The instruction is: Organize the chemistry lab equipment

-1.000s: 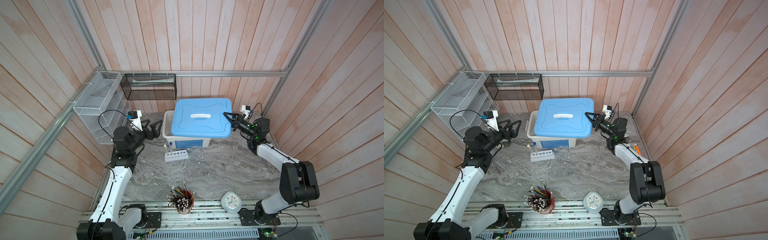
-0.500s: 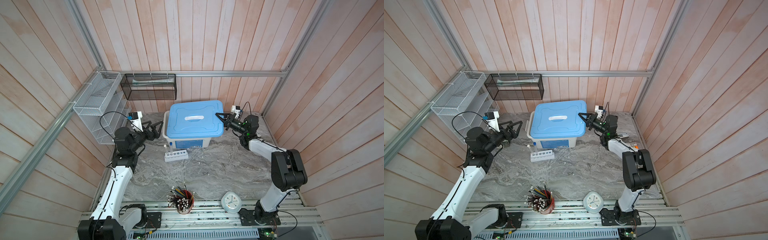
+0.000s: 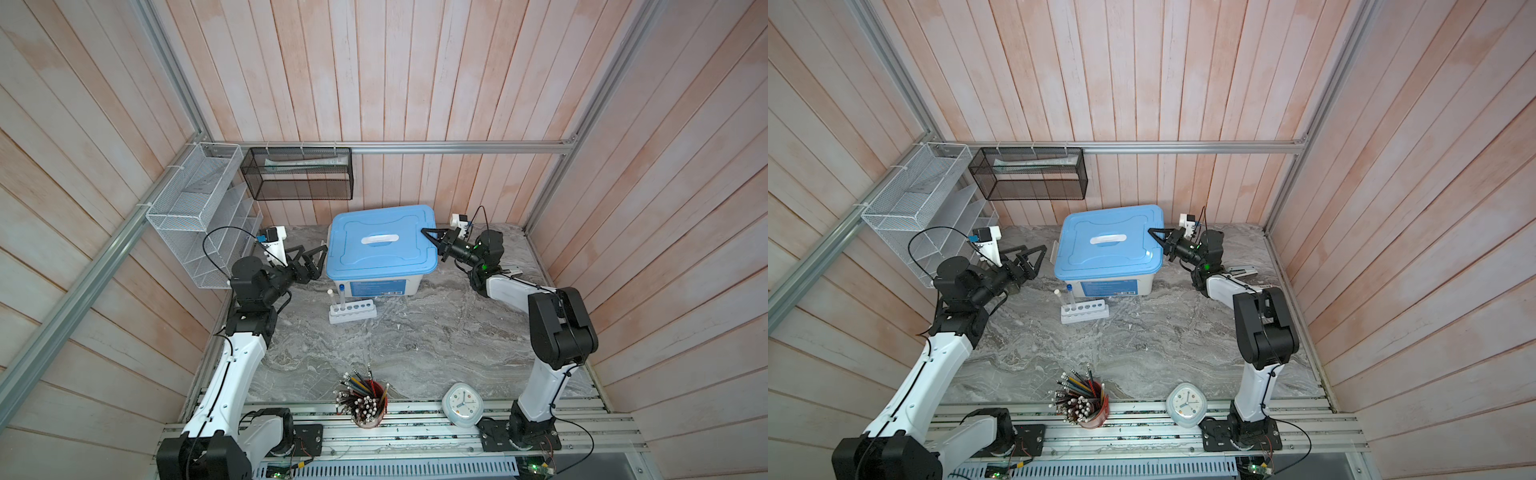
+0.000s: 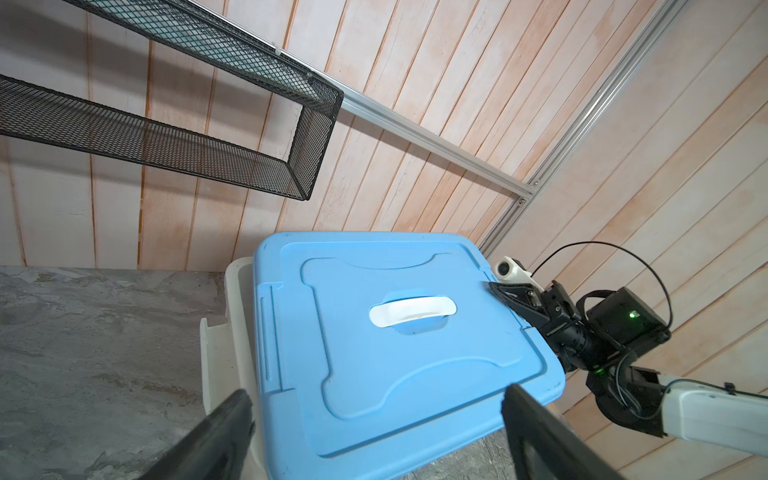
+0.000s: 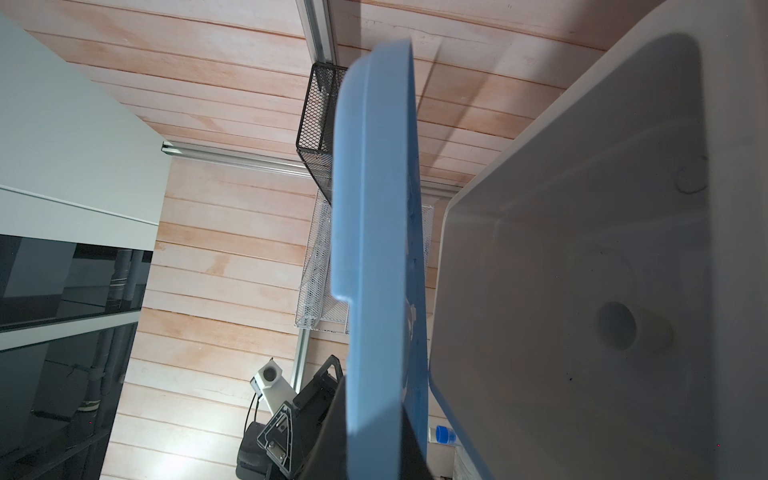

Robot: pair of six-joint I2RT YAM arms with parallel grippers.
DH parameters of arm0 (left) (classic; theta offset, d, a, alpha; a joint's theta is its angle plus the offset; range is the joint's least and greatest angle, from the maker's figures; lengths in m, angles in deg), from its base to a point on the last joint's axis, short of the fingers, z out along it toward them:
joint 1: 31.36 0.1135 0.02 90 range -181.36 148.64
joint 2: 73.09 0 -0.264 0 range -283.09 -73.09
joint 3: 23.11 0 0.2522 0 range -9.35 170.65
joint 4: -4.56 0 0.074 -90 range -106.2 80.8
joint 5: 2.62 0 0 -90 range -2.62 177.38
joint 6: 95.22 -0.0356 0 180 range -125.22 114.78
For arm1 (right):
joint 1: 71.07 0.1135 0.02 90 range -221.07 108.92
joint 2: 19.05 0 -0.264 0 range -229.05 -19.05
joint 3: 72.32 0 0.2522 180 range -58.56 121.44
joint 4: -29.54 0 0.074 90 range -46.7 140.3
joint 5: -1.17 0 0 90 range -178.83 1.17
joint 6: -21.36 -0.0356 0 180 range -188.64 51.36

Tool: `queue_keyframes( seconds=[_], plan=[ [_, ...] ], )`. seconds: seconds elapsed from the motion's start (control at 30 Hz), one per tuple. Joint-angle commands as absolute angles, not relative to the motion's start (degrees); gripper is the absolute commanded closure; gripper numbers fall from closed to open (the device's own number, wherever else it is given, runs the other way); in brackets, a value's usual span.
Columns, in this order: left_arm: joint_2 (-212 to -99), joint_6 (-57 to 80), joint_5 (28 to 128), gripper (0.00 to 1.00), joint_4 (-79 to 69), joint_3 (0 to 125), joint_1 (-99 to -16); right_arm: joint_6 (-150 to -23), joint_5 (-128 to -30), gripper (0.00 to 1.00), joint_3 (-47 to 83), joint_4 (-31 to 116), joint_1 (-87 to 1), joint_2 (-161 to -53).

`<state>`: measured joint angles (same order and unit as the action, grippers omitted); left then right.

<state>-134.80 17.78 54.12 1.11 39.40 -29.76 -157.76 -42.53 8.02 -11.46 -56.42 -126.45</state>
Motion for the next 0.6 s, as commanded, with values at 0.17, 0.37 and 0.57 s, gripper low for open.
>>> queue_keyframes(
  seconds=[0.17,0.37,0.57],
  plan=[
    [-133.7,17.2,52.7,0.05,1.2,38.6,-29.4,-159.9,-43.3,1.00,11.3,-17.5,-56.0,-128.8],
    [-133.6,16.6,52.8,0.05,0.6,38.8,-29.4,-160.3,-43.5,1.00,12.2,-17.6,-55.9,-130.4],
    [-133.9,16.6,52.5,0.05,0.6,38.9,-29.4,-160.5,-43.7,1.00,13.2,-17.3,-55.9,-131.4]
  ],
)
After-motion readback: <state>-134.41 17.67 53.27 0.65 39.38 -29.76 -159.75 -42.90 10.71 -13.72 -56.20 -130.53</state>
